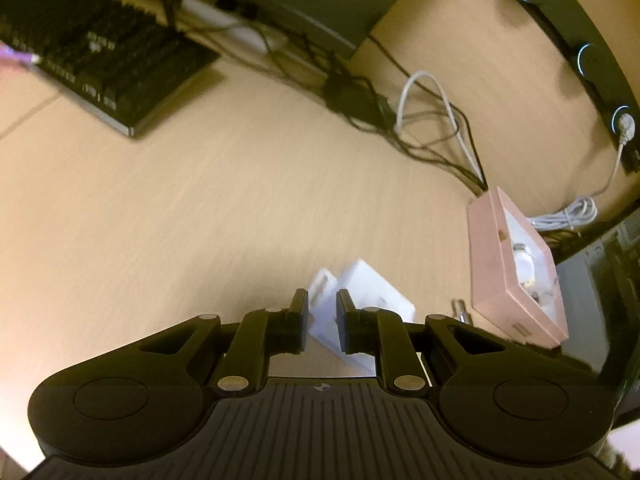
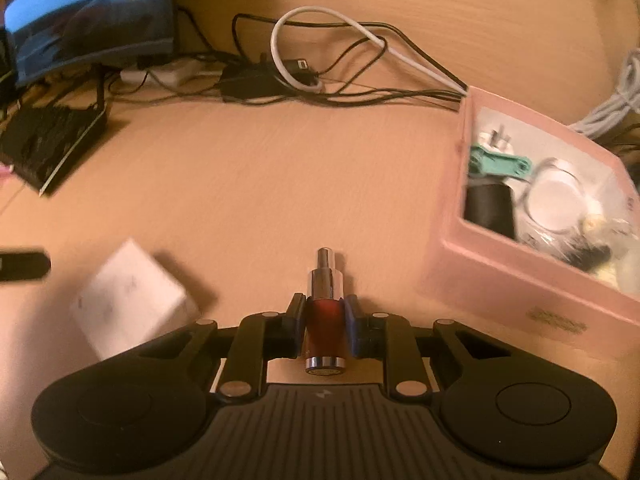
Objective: Organize rigid objects
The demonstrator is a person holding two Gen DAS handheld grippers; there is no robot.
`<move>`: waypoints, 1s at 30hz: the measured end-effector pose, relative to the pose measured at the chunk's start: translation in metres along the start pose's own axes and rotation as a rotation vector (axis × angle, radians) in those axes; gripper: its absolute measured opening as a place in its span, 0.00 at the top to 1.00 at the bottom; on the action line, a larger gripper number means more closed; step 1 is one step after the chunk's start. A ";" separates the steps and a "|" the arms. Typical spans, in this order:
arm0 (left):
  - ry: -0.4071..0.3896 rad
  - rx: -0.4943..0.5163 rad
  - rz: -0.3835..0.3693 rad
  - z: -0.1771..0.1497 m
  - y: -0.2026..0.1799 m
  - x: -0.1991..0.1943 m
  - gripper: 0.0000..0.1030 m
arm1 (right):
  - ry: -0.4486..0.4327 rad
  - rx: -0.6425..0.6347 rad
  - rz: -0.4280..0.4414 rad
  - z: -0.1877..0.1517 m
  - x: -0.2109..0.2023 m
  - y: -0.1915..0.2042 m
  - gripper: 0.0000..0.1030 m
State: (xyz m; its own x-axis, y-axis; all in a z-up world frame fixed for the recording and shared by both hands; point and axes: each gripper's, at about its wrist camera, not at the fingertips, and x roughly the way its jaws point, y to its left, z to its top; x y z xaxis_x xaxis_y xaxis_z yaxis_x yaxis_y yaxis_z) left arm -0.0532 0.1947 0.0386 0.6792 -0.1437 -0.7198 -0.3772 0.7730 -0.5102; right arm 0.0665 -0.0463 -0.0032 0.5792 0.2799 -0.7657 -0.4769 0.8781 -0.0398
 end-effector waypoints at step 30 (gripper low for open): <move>0.117 0.485 -0.167 -0.012 -0.129 0.083 0.84 | -0.059 0.152 -0.153 -0.085 -0.051 -0.071 0.80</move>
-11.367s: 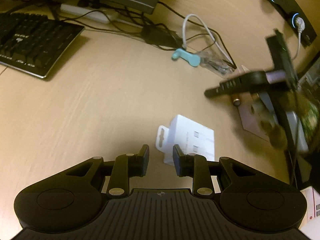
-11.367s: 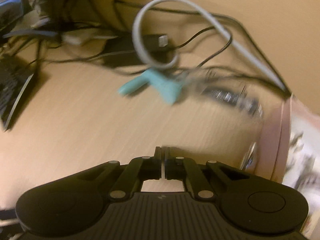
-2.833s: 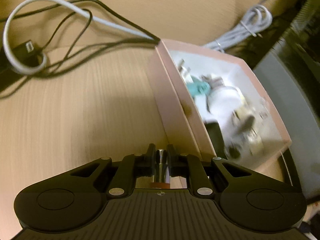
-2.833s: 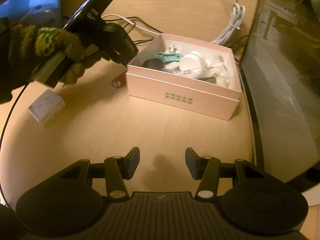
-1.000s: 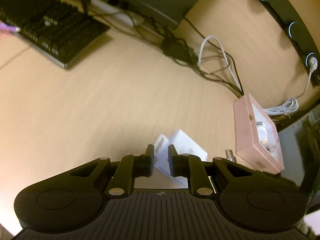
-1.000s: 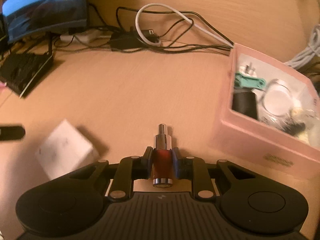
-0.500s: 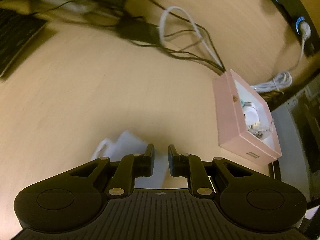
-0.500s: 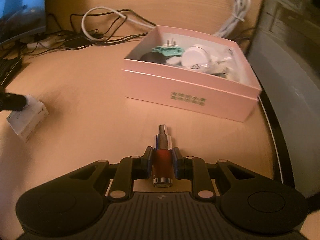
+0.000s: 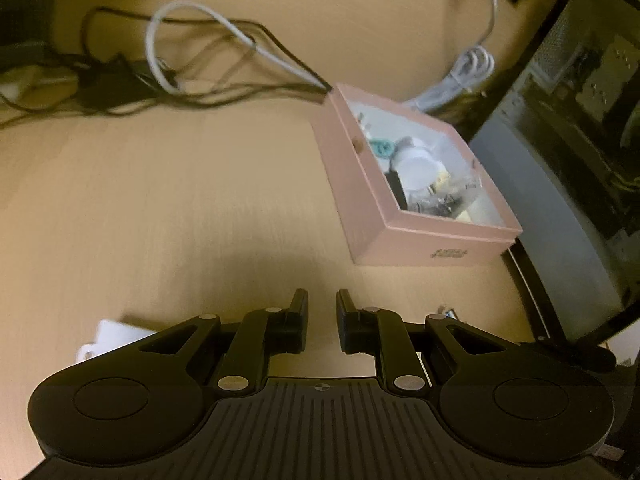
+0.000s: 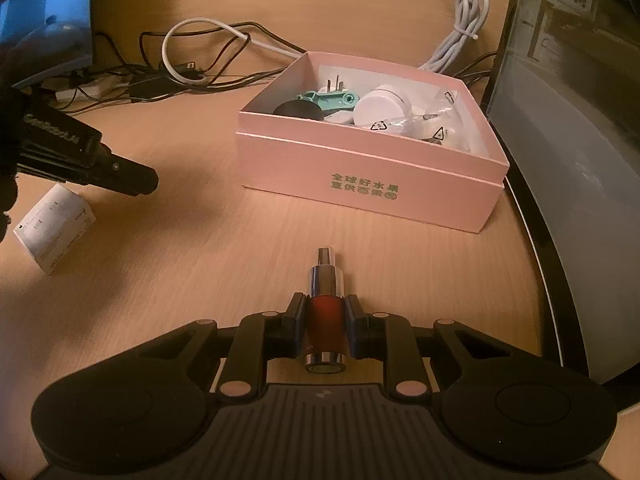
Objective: Organize rigid objects
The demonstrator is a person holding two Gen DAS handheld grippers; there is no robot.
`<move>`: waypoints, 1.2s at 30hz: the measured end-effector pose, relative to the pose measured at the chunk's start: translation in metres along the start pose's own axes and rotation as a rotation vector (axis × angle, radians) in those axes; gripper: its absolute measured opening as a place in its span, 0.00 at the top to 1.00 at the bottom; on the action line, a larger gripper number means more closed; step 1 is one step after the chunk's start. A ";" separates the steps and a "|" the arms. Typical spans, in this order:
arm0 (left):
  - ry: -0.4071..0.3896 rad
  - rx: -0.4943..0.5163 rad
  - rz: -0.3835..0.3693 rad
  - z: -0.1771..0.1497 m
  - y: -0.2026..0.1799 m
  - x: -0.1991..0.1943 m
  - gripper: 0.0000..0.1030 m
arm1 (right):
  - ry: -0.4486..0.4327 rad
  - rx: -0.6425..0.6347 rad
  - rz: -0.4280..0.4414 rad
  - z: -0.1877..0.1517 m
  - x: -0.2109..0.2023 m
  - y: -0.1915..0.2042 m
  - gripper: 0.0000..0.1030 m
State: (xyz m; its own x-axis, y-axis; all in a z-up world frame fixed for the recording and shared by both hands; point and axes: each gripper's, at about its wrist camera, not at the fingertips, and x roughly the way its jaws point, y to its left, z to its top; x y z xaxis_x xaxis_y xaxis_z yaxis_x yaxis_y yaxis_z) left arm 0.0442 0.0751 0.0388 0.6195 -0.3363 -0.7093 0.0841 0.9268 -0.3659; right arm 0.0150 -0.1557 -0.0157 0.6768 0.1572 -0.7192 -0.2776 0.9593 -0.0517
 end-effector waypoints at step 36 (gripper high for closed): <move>-0.155 -0.506 0.280 -0.095 0.093 -0.138 0.84 | -0.200 -0.653 0.509 0.055 -0.012 0.163 0.24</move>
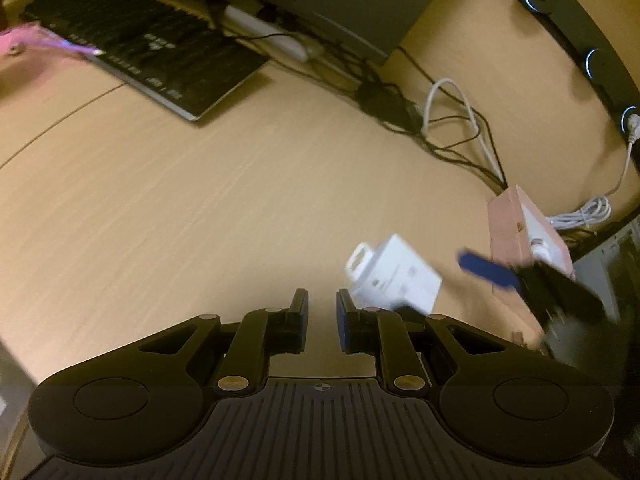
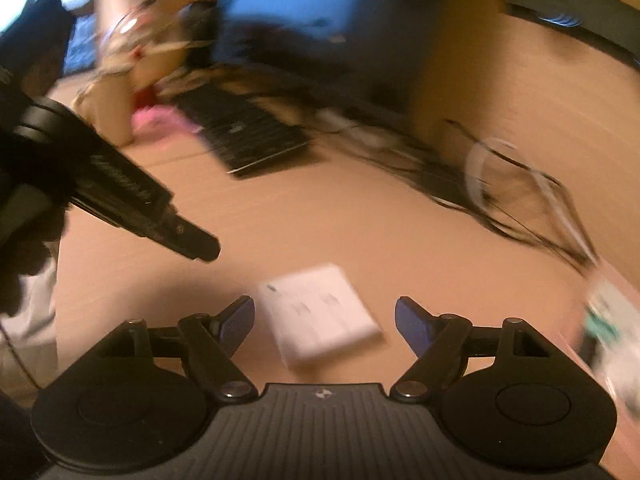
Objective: Organize rigid objects
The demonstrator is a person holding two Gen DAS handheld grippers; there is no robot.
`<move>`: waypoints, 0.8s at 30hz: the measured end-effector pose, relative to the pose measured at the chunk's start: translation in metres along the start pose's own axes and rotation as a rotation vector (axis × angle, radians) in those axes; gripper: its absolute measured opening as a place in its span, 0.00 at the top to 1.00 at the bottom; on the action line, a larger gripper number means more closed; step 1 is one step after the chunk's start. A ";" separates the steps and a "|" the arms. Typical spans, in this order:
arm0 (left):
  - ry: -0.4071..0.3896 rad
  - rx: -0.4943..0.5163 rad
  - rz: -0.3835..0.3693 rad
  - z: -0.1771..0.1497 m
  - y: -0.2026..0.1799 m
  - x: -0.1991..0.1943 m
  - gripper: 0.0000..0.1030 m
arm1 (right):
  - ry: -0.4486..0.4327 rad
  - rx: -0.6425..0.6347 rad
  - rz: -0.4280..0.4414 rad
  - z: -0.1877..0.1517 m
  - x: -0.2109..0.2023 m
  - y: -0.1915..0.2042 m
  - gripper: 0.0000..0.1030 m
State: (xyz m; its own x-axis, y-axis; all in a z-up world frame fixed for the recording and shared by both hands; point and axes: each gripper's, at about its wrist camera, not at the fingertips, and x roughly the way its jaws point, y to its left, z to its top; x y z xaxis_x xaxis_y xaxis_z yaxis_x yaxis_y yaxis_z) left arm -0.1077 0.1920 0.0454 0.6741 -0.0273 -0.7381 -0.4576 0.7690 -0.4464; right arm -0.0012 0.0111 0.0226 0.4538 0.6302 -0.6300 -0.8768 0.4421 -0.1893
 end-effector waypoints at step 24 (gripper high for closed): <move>0.242 0.358 -0.233 -0.015 -0.094 0.068 0.84 | 0.032 0.436 -0.443 -0.052 -0.099 -0.071 0.33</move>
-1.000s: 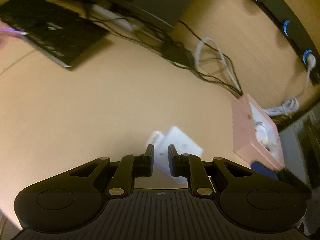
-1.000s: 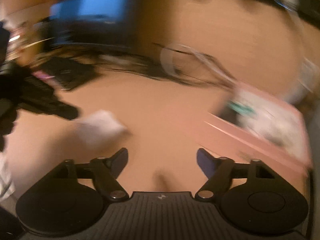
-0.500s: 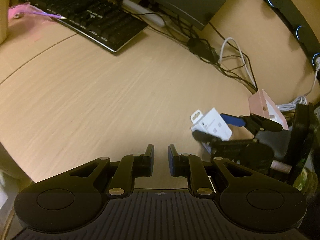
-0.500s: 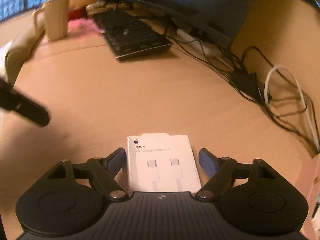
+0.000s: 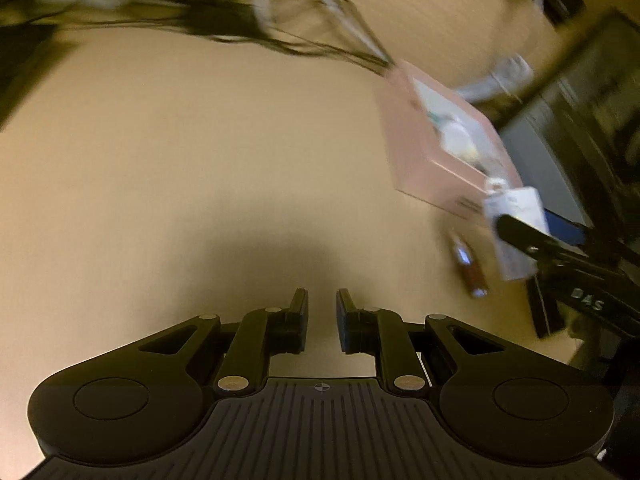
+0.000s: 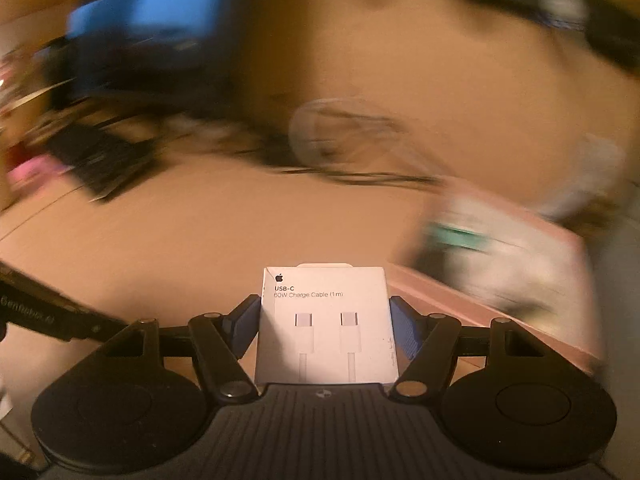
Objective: Organize rigid objects
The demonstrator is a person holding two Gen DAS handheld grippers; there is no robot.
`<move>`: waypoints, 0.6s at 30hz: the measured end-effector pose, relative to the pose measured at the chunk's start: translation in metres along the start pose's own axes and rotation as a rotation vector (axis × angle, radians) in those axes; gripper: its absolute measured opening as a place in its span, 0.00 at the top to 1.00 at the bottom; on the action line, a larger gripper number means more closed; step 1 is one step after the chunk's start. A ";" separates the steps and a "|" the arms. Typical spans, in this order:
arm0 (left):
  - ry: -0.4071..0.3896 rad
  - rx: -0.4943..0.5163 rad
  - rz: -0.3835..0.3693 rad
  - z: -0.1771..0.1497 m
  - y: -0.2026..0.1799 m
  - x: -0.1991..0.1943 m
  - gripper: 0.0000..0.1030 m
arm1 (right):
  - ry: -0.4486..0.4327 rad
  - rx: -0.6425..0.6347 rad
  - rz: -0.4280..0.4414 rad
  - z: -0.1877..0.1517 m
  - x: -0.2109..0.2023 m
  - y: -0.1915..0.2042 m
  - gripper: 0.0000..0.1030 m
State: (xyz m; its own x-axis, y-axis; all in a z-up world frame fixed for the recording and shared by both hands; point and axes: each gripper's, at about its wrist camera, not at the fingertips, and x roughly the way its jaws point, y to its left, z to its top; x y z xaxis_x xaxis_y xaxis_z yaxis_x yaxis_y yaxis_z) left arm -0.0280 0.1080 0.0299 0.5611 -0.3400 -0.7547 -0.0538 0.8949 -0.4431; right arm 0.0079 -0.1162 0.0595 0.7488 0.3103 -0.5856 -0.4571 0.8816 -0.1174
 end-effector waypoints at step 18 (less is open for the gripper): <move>-0.087 0.155 0.005 0.008 -0.153 0.087 0.84 | 0.131 0.254 -0.348 -0.114 -0.080 -0.059 0.33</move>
State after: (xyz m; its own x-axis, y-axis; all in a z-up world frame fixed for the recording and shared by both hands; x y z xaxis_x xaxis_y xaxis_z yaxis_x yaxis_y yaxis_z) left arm 0.0360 -0.0562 0.0356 0.6307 -0.3151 -0.7091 0.0671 0.9326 -0.3547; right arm -0.0797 -0.2331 0.0221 0.7624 -0.0539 -0.6449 -0.0438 0.9899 -0.1345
